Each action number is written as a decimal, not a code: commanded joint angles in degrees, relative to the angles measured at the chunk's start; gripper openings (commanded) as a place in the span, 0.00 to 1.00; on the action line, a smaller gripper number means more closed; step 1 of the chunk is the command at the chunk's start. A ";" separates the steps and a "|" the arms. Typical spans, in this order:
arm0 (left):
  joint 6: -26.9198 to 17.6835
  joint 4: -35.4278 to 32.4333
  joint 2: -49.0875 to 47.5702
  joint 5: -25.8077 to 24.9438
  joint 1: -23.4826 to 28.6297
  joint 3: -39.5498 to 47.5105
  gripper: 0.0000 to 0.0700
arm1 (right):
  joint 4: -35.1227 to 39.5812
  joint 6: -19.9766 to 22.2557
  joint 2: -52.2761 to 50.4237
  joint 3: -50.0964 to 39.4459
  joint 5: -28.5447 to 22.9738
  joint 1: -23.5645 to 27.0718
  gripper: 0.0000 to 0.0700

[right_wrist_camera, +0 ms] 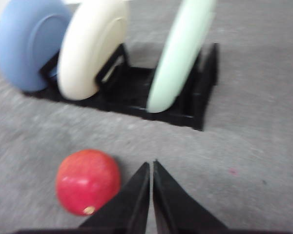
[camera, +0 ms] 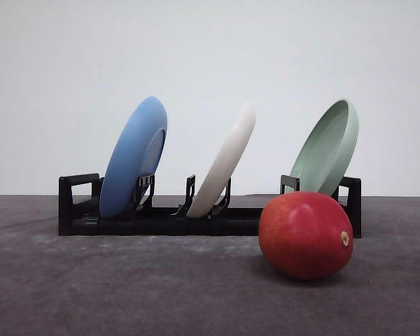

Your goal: Place pomegranate in white plate

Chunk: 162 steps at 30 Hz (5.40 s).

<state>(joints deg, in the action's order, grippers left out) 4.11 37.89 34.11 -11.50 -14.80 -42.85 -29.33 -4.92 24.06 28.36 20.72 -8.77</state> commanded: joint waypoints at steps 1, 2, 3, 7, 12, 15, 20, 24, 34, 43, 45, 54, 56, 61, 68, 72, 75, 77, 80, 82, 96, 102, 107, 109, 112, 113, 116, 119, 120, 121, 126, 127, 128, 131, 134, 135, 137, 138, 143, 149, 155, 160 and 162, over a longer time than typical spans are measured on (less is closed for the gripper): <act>-5.14 -0.14 0.94 1.71 -2.26 -1.78 0.00 | 0.25 2.40 0.19 1.01 -0.30 -1.44 0.01; -6.33 0.07 1.46 2.71 -3.61 -2.11 0.00 | 0.10 2.80 0.19 1.01 -0.31 -2.27 0.01; -7.34 0.13 1.92 3.47 -4.81 -2.36 0.00 | -0.05 3.16 0.19 1.01 -0.32 -2.99 0.01; -8.61 0.22 3.64 4.03 -7.83 -2.58 0.00 | -0.54 4.35 0.19 1.01 -0.20 -4.66 0.01; -8.60 -0.49 4.49 1.56 -9.02 -2.58 0.46 | -0.36 4.36 0.15 1.01 -0.19 -4.96 0.32; -8.58 -0.76 4.39 0.56 -9.46 -2.61 0.56 | -0.30 4.32 0.15 1.01 -0.21 -4.96 0.51; -8.63 -1.34 4.82 0.41 -11.20 -2.61 0.56 | -0.30 4.32 0.15 1.01 -0.18 -4.97 0.51; -10.20 -3.60 6.71 0.58 -14.29 -2.61 0.56 | -0.27 4.30 0.12 1.01 -0.17 -4.99 0.51; -12.13 -16.87 17.99 8.09 -23.64 -2.61 0.56 | -0.11 4.33 0.08 1.01 -0.21 -5.46 0.51; -12.66 -37.92 32.09 12.82 -29.48 -2.66 0.56 | 0.16 4.94 0.08 1.01 -1.15 -5.51 0.51; -12.64 -42.57 35.33 13.88 -30.33 -2.86 0.56 | 0.16 5.00 0.08 1.01 -1.67 -5.49 0.51; -12.60 -46.42 51.41 17.96 -32.00 -13.15 0.56 | 0.32 5.00 0.08 1.01 -1.67 -5.49 0.51; -12.27 -45.99 54.44 18.11 -32.03 -15.97 0.56 | 0.34 5.00 0.08 1.01 -1.67 -5.49 0.51; -11.96 -41.87 60.79 19.38 -32.09 -22.76 0.56 | 0.45 5.00 0.08 1.01 -1.67 -5.49 0.51; -9.55 -40.20 65.54 21.96 -32.07 -26.56 0.55 | 0.51 5.00 0.08 1.01 -1.66 -5.49 0.51; -7.92 -40.25 66.10 22.31 -32.07 -26.56 0.54 | 0.53 5.00 0.08 1.01 -1.67 -5.51 0.51; -7.60 -40.39 66.43 22.31 -32.03 -26.54 0.49 | 0.53 5.00 0.08 1.01 -1.67 -5.51 0.51; -7.48 -40.48 66.80 22.31 -32.03 -26.54 0.44 | 0.54 5.00 0.05 1.01 -1.67 -5.51 0.51; -7.48 -40.62 67.56 22.31 -32.03 -26.54 0.42 | 0.56 4.98 0.02 1.01 -1.67 -5.51 0.51; -7.48 -40.84 68.32 22.31 -32.01 -26.54 0.42 | 0.56 5.00 0.02 1.01 -1.67 -5.51 0.51; -6.14 -40.42 69.20 22.31 -32.09 -27.02 0.02 | 0.56 5.00 -0.36 1.01 -1.67 -5.51 0.51; -4.29 -39.55 68.25 22.31 -32.11 -27.28 0.02 | 0.56 5.00 -0.36 1.01 -1.67 -5.51 0.51; -1.26 -38.05 65.97 22.31 -32.02 -27.72 0.02 | 0.53 5.00 -0.36 1.01 -1.67 -5.51 0.51; -0.49 -37.76 64.84 22.31 -31.97 -27.86 0.02 | 0.53 5.00 -0.36 1.01 -1.67 -5.51 0.51; 1.26 -37.63 62.91 22.27 -31.92 -27.89 0.02 | 0.54 5.00 -0.36 1.01 -1.67 -5.51 0.51; 2.03 -37.58 62.27 22.24 -31.92 -27.89 0.02 | 0.53 5.00 -0.36 1.01 -1.67 -5.51 0.51; 4.18 -37.32 60.39 22.20 -31.94 -27.89 0.02 | 0.53 5.00 -0.36 1.01 -1.65 -5.51 0.51; 6.02 -36.94 58.23 22.17 -31.92 -27.89 0.02 | 0.54 5.00 -0.36 1.01 -1.65 -5.51 0.51; 6.39 -36.80 57.42 22.14 -31.94 -27.89 0.02 | 0.55 5.00 -0.36 1.01 -1.65 -5.51 0.51; 6.85 -36.45 56.55 22.03 -31.94 -27.88 0.02 | 0.54 5.00 -0.36 1.01 -1.65 -5.51 0.51; 9.16 -33.46 51.45 20.51 -31.94 -27.88 0.02 | 0.53 5.00 -0.36 1.01 -1.65 -5.51 0.51; 9.71 -32.70 50.29 19.89 -31.94 -27.87 0.02 | 0.53 5.00 -0.36 1.01 -1.65 -5.51 0.51; 10.34 -31.91 49.11 19.23 -31.94 -27.87 0.02 | 0.53 5.00 -0.36 1.01 -1.65 -5.51 0.51; 12.39 -28.80 45.39 17.20 -32.12 -27.87 0.02 | 0.53 5.00 -0.35 1.01 -1.67 -5.51 0.51; 13.59 -24.32 41.90 17.05 -32.69 -27.77 0.02 | 0.51 5.00 -0.33 1.01 -1.65 -5.51 0.51; 13.61 -22.80 40.79 17.05 -33.01 -27.55 0.02 | 0.51 5.00 -0.33 1.01 -1.65 -5.51 0.51; 13.52 -21.38 38.56 17.08 -33.86 -26.14 0.02 | 0.51 5.00 -0.33 1.01 -1.65 -5.51 0.51; 13.52 -21.41 37.22 17.11 -34.32 -24.79 0.02 | 0.51 5.00 -0.33 1.01 -1.63 -5.51 0.51; 13.58 -25.00 29.59 17.55 -36.66 -14.26 0.02 | 0.51 5.00 -0.33 1.01 -1.63 -5.51 0.51; 11.93 -28.08 19.68 17.73 -40.67 -1.26 0.02 | 0.51 5.00 -0.31 1.01 -1.70 -5.51 0.51; -1.16 -16.83 16.47 22.91 -46.36 1.42 0.02 | 0.51 5.02 -0.23 1.01 -1.70 -5.51 0.51; -12.60 -8.95 18.15 26.17 -49.03 1.42 0.02 | 0.51 5.02 -0.23 1.01 -1.70 -5.51 0.51; -15.81 -6.80 19.64 27.06 -49.46 1.42 0.02 | 0.51 5.00 -0.23 1.01 -1.70 -5.51 0.51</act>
<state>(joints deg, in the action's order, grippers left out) -5.59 31.17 52.87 14.91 -63.53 -40.95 -29.36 -0.23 23.66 28.36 19.27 -14.09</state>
